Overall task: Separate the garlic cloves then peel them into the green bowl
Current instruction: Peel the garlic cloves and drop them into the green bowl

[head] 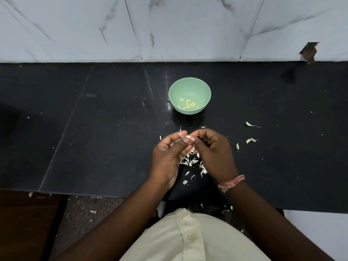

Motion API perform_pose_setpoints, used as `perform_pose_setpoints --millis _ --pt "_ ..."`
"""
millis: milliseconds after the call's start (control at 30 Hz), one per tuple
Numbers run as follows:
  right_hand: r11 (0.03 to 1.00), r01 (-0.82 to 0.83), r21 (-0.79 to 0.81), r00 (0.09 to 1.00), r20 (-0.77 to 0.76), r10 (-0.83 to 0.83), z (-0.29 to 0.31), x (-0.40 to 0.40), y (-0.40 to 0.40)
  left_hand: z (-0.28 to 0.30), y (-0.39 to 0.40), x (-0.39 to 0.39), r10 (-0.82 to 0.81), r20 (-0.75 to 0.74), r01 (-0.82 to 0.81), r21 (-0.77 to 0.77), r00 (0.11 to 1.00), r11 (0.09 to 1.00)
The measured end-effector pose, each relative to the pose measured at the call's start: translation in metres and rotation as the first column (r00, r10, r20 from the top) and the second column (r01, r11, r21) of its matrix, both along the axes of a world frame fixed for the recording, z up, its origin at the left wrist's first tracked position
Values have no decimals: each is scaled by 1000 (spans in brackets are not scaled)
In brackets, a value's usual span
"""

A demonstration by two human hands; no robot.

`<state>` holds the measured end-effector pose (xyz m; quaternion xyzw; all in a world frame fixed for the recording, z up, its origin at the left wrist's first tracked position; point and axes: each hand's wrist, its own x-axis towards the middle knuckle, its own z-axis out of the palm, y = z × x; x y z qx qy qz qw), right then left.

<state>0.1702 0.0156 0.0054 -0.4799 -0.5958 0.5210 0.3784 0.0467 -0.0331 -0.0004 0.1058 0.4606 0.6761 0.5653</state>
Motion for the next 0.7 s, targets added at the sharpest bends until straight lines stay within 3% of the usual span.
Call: perform_pose_setpoints --millis 300,467,700 --pt "978 19 206 978 201 -61 3 -5 -3 0 3 2 35 -59 -33 32 998 999" --pt "991 40 124 990 130 -56 5 -7 -6 1 4 2 32 -100 -27 54 994 998" --pt "994 106 -32 994 -19 -107 7 -12 -6 1 5 -1 62 -304 -36 90 951 995"
